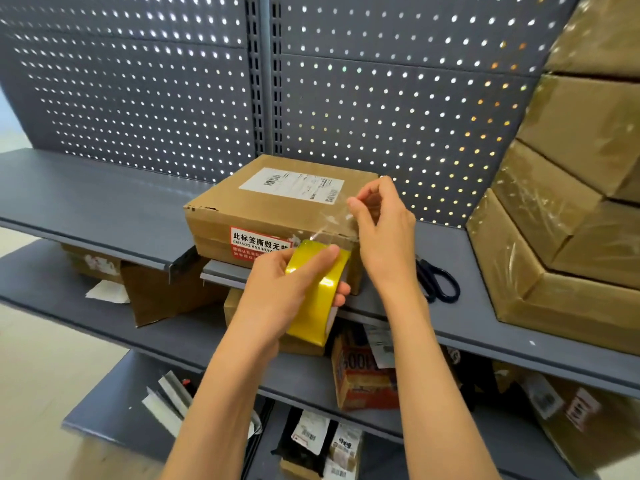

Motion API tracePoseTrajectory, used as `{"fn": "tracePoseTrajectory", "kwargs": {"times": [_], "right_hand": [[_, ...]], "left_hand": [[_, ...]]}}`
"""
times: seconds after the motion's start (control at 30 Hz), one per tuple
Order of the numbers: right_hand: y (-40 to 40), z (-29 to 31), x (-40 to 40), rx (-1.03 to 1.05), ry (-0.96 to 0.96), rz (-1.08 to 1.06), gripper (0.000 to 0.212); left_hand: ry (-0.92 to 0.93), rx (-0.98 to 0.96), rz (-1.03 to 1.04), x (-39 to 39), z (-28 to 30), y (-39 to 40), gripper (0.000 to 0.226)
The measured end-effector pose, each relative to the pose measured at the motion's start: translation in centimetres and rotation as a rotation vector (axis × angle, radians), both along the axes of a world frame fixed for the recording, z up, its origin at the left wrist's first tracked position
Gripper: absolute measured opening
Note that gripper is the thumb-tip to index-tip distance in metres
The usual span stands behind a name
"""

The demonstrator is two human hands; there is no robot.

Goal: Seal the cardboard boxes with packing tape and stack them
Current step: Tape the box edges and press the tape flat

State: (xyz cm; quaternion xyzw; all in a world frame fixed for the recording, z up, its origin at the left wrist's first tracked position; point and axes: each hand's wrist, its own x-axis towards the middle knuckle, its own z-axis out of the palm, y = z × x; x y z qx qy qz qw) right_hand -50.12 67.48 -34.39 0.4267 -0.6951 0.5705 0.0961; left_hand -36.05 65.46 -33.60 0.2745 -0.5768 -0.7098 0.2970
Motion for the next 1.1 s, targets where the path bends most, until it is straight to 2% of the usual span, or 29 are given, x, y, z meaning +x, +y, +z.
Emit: {"fn": "tracePoseTrajectory", "kwargs": {"times": [0.47, 0.67, 0.73, 0.87, 0.97, 1.07, 1.1], "right_hand": [[-1.2, -0.7, -1.8, 0.154, -0.086, 0.025, 0.009], [-1.3, -1.0, -1.7, 0.275, 0.002, -0.062, 0.006], [-1.2, -0.9, -2.0, 0.296, -0.058, -0.069, 0.014], [-1.4, -0.6, -3.2, 0.279, -0.238, -0.018, 0.046], [-1.6, -1.1, -3.3, 0.224, -0.272, 0.035, 0.029], [-1.6, -1.8, -3.0, 0.127, -0.163, -0.025, 0.009], [-1.4, -1.8, -3.0, 0.086, -0.117, -0.054, 0.010]], "left_hand": [[-0.076, 0.010, 0.080, -1.2, 0.3, -0.3, 0.021], [-0.100, -0.009, 0.060, -1.2, 0.2, -0.5, 0.022], [-0.105, -0.016, 0.044, -1.0, 0.1, -0.4, 0.023], [-0.101, -0.023, 0.027, -0.5, -0.1, -0.1, 0.023], [-0.079, -0.041, 0.034, -0.4, -0.4, 0.1, 0.017], [-0.069, -0.054, 0.052, -0.6, -0.5, 0.1, 0.017], [-0.070, -0.051, 0.057, -0.7, -0.5, 0.0, 0.017]]}}
